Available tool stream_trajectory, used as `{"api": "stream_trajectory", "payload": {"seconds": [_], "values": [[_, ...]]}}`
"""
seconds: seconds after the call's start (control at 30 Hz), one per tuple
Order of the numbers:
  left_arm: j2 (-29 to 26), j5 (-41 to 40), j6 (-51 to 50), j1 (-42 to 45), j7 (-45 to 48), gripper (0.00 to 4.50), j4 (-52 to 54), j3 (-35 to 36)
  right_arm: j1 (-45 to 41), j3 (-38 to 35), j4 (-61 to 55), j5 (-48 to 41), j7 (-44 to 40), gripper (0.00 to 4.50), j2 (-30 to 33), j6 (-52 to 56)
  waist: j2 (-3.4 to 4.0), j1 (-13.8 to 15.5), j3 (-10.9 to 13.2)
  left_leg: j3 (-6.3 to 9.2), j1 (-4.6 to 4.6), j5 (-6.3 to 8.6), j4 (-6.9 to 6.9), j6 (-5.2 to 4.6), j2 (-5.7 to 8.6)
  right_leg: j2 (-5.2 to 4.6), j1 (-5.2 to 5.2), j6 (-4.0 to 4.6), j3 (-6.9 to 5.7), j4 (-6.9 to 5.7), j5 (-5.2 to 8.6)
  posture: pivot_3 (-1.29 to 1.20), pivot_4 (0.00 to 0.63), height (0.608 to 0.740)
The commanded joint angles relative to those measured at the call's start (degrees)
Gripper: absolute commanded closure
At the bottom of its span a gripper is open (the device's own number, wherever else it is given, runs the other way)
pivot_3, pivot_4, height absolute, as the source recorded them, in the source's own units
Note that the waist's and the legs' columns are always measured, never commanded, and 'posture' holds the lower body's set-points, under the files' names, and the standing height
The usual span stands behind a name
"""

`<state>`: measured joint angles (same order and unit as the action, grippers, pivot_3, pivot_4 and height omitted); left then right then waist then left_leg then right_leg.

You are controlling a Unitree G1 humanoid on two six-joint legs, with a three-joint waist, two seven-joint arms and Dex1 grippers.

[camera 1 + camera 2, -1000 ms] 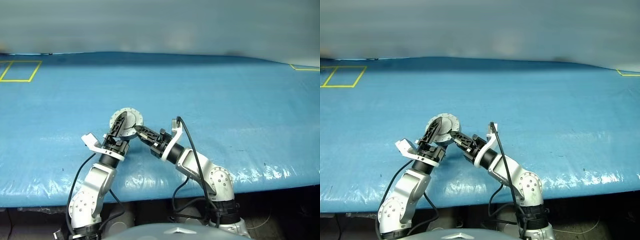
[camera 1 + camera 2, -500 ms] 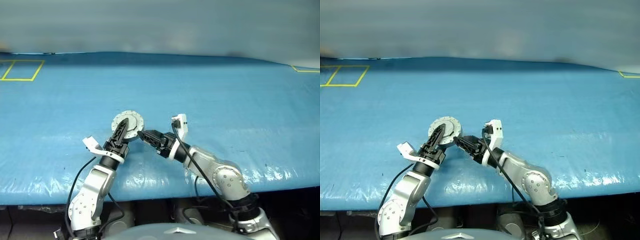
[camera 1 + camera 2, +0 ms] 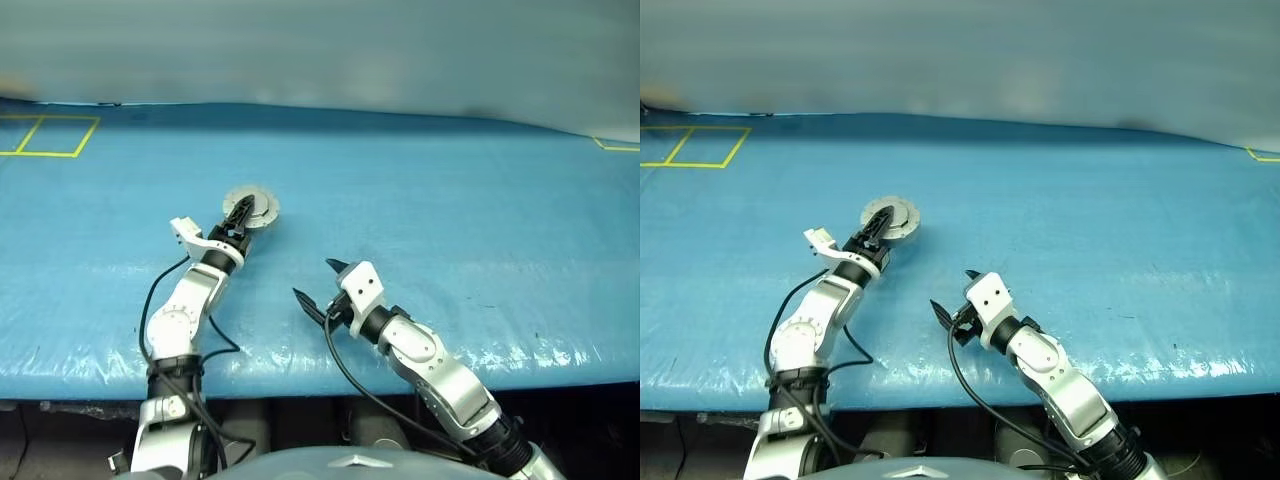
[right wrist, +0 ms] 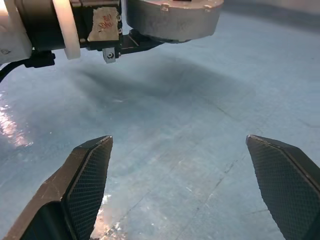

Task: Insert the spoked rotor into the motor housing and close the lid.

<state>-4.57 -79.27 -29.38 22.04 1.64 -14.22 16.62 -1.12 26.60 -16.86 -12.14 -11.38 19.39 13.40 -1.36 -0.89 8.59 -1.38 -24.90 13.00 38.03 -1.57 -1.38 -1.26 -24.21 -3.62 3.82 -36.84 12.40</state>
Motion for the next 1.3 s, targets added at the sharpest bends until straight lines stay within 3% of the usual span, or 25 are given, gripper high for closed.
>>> {"api": "stream_trajectory", "payload": {"seconds": [0.03, 0.23, 0.47, 0.67, 0.9, 1.1, 1.17, 1.3], "values": [[-1.55, 7.67, 2.31, 8.33, 7.38, 2.07, -8.19, 0.11, 1.08, -2.02, -0.25, 3.30, 0.54, 0.00, -1.70, -2.72, -0.01, 0.05, 0.01, 0.01, 0.00, 0.00, 0.00, 0.00, 0.01, 0.00, 0.00, 0.00, 0.00, 0.00, -0.01, 0.00, 0.150, 0.740], [-2.30, 17.61, 5.46, 22.21, 13.07, 2.07, -29.92, 3.04, 2.94, -2.53, -0.58, 6.08, -0.64, 0.00, -3.86, -1.55, -0.02, 0.17, 0.02, 0.07, -0.09, 0.00, -0.07, 0.00, 0.04, -0.01, -0.06, -0.22, -0.04, 0.03, -0.15, 0.00, 0.150, 0.740], [-3.25, 26.57, 10.18, 29.76, 13.70, 2.07, -45.22, 6.80, 4.74, -2.73, -0.91, 8.31, -1.08, 0.00, -6.23, -0.40, -0.03, -0.41, 0.03, 0.06, -0.16, 0.00, -0.19, 0.01, 0.03, -0.02, -0.20, -0.33, -0.03, 0.04, -0.20, 0.00, 0.150, 0.740], [-3.52, 30.73, 7.95, 28.80, 12.67, 0.02, -46.89, 8.94, 4.53, -3.12, -0.84, 9.06, -2.50, 0.00, -7.17, 0.38, -0.03, -0.68, 0.02, 0.06, 0.11, -0.02, -0.17, 0.03, 0.02, -0.03, 0.05, -0.38, -0.02, 0.00, -0.23, 0.00, 0.150, 0.740], [-6.18, 36.11, -7.32, 17.36, 8.52, 0.02, -34.09, 4.94, 3.49, -3.24, -0.82, 8.44, -4.90, 0.00, -7.99, 3.03, -0.02, -1.61, -0.14, 0.06, 1.11, 0.00, -0.30, 0.04, -0.08, -0.08, 0.84, -0.21, 0.05, -0.04, -0.06, 0.00, 0.150, 0.740], [-10.27, 37.98, -22.29, -0.49, 5.03, 0.02, -8.17, -0.17, 2.85, -4.54, -0.73, 5.89, -7.84, 0.00, -8.96, 4.93, -0.04, -3.07, -0.99, -0.13, 1.95, 0.04, -0.66, 0.10, -0.35, -0.18, 1.38, 0.10, 0.14, -0.08, 0.15, 0.00, 0.150, 0.740], [-12.53, 40.64, -21.55, -7.42, 6.90, 0.02, 2.67, -4.68, 2.94, -5.50, -0.48, 5.32, -8.13, 0.00, -9.30, 4.85, -0.02, -3.24, -1.22, -0.27, 2.52, 0.07, -0.91, 0.15, -0.44, -0.24, 1.71, 0.11, 0.22, -0.06, 0.36, 0.00, 0.150, 0.740], [-16.33, 47.05, -12.78, -17.71, 11.14, 0.02, 18.49, -11.37, 3.37, -7.51, 0.08, 4.84, -7.48, 0.00, -10.40, 4.03, 0.13, -3.01, -1.39, -0.38, 2.72, 0.34, -1.01, 0.62, -0.68, -0.43, 1.59, 0.29, 0.31, -0.06, 0.45, 0.00, 0.150, 0.740]]}}
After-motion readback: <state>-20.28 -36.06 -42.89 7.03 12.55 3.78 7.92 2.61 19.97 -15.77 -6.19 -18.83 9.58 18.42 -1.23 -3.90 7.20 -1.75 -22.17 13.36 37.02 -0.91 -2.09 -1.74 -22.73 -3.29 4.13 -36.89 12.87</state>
